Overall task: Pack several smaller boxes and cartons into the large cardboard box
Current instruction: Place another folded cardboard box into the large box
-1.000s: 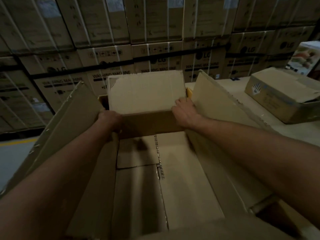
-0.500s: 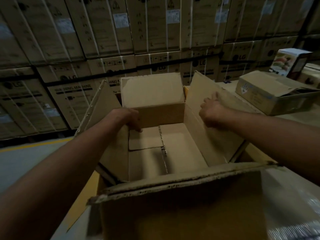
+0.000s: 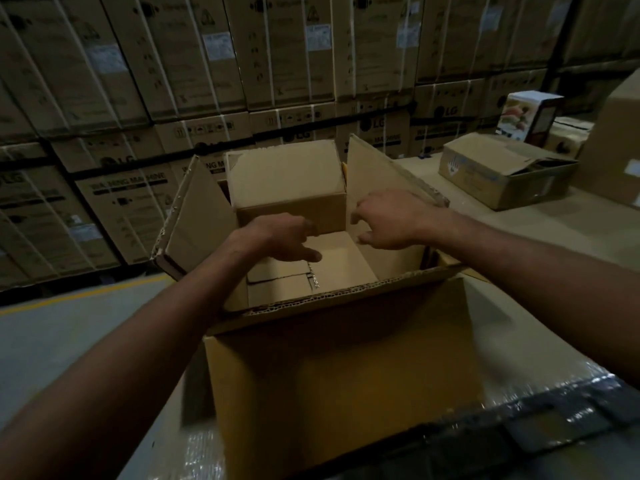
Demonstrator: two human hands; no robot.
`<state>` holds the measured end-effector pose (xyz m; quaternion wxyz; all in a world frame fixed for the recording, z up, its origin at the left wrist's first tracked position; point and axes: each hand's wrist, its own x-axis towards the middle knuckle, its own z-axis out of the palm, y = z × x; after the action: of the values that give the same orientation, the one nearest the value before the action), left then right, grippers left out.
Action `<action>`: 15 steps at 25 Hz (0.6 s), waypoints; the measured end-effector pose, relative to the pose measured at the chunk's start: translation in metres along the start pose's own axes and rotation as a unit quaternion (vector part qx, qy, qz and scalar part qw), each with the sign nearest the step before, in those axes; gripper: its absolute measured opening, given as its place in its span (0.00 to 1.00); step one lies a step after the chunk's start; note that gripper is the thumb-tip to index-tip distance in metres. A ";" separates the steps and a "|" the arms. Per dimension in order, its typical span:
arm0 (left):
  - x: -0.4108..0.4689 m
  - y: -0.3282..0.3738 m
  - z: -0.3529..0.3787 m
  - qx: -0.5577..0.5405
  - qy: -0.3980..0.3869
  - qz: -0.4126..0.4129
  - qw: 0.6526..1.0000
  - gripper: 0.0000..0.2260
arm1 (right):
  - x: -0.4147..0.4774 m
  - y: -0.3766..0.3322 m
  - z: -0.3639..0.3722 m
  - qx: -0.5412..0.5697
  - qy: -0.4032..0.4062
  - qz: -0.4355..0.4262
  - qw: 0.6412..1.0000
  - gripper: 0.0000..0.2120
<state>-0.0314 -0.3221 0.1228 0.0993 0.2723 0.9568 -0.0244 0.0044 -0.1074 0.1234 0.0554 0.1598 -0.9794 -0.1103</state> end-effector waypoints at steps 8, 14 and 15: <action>-0.048 0.082 -0.026 -0.060 0.046 0.026 0.997 0.27 | -0.063 0.015 -0.012 0.036 0.108 0.085 0.990 0.19; -0.024 0.155 -0.020 -0.101 0.088 -0.036 0.990 0.24 | -0.094 0.072 0.007 0.080 0.061 0.130 0.986 0.16; -0.015 0.171 -0.017 -0.111 0.096 -0.044 0.988 0.24 | -0.101 0.081 0.011 0.112 0.073 0.110 0.985 0.16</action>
<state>0.0681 -0.1833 0.1437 0.0354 0.2186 0.9696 0.1039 0.0742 0.0025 0.1243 0.1203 0.0644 -0.9905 0.0191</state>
